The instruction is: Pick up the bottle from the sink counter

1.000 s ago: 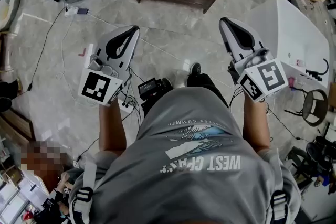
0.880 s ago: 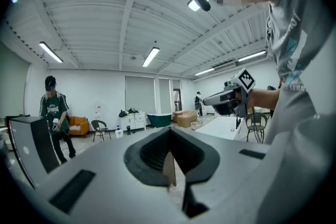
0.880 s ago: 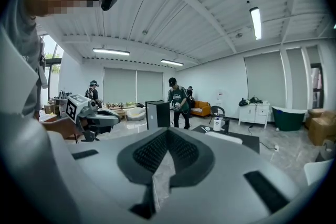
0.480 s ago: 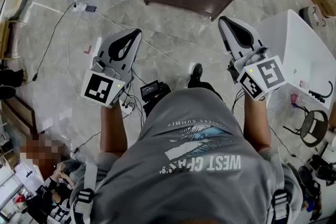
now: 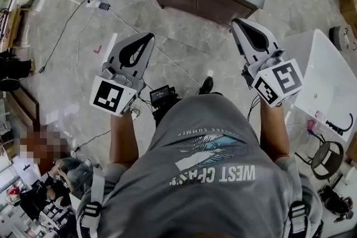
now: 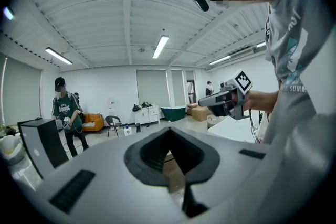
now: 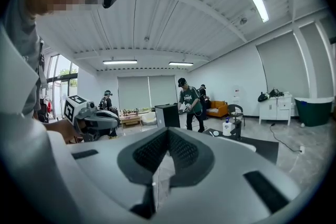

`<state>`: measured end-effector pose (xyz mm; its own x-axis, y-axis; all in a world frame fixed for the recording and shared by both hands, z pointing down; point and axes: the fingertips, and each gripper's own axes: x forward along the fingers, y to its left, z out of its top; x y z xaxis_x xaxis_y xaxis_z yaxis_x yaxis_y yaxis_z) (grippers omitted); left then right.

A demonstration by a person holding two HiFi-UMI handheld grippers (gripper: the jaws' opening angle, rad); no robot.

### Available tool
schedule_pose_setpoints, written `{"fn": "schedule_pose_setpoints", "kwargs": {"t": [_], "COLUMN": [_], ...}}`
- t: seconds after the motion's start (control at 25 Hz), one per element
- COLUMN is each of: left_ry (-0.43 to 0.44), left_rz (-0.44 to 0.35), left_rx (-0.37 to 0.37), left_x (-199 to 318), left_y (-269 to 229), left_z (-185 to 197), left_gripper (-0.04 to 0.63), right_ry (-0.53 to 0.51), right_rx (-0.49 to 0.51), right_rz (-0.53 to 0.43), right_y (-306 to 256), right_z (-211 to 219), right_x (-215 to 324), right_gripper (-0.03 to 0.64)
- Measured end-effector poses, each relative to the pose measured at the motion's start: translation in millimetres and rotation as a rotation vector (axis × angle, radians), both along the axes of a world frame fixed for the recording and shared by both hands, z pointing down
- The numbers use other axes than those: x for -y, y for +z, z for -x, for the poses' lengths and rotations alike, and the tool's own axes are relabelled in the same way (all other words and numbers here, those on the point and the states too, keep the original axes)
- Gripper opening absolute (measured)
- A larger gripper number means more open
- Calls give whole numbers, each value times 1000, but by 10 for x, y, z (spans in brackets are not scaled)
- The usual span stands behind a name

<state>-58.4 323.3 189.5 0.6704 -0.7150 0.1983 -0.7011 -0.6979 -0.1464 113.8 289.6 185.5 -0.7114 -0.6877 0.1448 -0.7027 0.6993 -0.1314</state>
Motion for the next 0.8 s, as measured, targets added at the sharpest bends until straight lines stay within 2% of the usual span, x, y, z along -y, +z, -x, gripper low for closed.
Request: {"fn": "schedule_pose_setpoints", "kwargs": {"t": [0.28,0.52,0.8], "left_ry": [-10,20,154], "left_rz": [6,17,15], "left_rx": [28,26,-12], "left_x": [271,507,1039], "left_y": [7,27,-1], "left_z": [-336,-296,-274], "left_gripper": [3,3,3], "right_ry": [-26,8,130], "right_rx": [28,27,-2], "right_rz": [11,40,34], "right_y": [86,184,52], "right_z": [-286,-287,-261], "right_x": [320,475,711], "right_gripper": [2,2,2]}}
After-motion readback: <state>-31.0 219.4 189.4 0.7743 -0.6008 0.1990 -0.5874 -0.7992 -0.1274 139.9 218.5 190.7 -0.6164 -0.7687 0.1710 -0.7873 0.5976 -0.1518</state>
